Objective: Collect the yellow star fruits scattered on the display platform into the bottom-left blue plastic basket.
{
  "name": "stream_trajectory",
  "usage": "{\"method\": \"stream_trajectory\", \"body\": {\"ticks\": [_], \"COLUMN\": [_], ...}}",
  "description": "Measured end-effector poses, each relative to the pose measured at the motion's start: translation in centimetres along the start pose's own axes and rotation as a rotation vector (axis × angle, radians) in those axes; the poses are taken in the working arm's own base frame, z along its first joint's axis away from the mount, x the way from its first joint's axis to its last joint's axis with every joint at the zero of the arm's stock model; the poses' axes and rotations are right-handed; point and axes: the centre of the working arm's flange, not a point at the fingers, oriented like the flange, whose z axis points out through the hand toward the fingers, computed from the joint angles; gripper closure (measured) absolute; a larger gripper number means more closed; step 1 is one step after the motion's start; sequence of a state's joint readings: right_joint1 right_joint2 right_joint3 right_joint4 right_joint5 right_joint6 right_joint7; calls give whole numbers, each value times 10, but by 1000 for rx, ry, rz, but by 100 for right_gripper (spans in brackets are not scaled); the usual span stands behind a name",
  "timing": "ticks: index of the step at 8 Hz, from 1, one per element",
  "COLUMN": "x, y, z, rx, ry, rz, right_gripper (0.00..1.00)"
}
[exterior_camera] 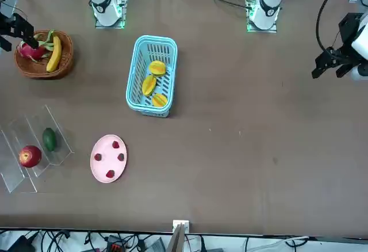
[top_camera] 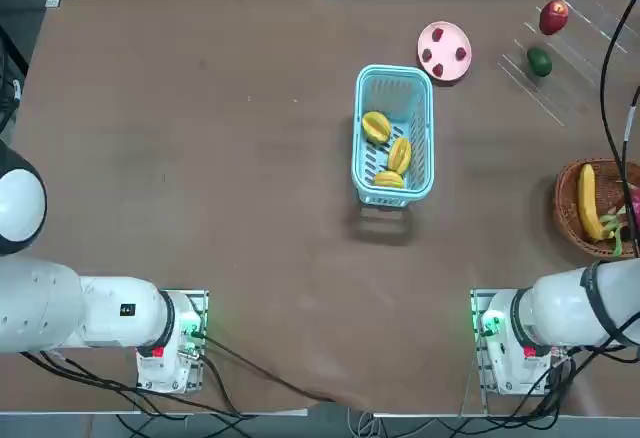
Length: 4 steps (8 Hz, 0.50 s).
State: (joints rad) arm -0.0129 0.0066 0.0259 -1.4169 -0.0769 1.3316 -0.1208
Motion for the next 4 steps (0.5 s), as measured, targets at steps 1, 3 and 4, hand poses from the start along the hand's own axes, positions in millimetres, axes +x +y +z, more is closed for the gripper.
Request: {"method": "stream_trajectory", "body": {"ticks": [1, 3, 4], "x": [0, -1, -1], "y": [1, 5, 8], "z": [0, 1, 1], "rx": [12, 43, 49], "ry": [1, 3, 3], "rz": [2, 58, 67], "right_gripper": [0, 0, 0]}}
